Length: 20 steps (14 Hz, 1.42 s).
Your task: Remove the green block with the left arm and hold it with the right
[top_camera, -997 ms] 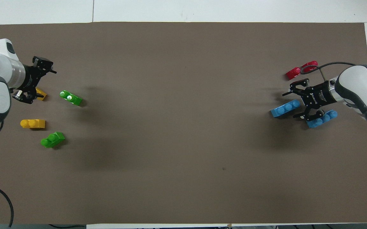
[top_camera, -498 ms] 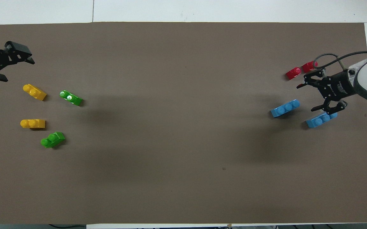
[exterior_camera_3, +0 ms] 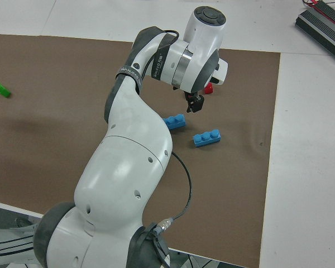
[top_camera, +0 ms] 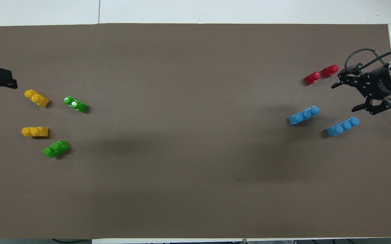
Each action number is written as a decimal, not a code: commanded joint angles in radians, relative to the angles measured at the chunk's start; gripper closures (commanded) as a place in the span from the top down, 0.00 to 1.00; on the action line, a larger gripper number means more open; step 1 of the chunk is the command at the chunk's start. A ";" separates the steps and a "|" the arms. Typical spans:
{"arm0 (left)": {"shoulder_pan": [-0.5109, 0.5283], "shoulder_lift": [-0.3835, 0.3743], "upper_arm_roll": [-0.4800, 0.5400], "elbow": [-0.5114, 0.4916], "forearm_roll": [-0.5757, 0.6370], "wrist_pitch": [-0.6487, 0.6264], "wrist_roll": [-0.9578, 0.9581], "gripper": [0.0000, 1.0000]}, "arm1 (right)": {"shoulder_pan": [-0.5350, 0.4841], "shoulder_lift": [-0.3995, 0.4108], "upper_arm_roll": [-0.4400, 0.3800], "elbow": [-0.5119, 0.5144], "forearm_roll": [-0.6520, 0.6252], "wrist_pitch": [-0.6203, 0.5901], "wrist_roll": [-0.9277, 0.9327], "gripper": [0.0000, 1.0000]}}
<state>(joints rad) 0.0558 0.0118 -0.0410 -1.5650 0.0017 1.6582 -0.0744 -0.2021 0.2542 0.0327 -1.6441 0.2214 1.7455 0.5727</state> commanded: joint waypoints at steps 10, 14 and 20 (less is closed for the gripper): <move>-0.063 -0.121 0.039 -0.188 -0.014 -0.018 0.064 1.00 | 0.156 -0.220 0.010 -0.002 -0.117 -0.090 -0.375 1.00; -0.056 -0.134 0.035 -0.197 -0.019 -0.011 0.065 1.00 | 0.161 -0.222 0.013 0.023 -0.161 -0.130 -0.532 1.00; -0.066 -0.101 0.047 -0.152 -0.028 -0.023 0.061 1.00 | 0.158 -0.272 0.033 0.003 -0.218 -0.181 -0.571 1.00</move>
<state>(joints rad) 0.0060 -0.1114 -0.0189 -1.7502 -0.0055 1.6518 -0.0238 -0.0331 0.0373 0.0557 -1.6098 0.0176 1.5987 0.0218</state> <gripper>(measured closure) 0.000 0.000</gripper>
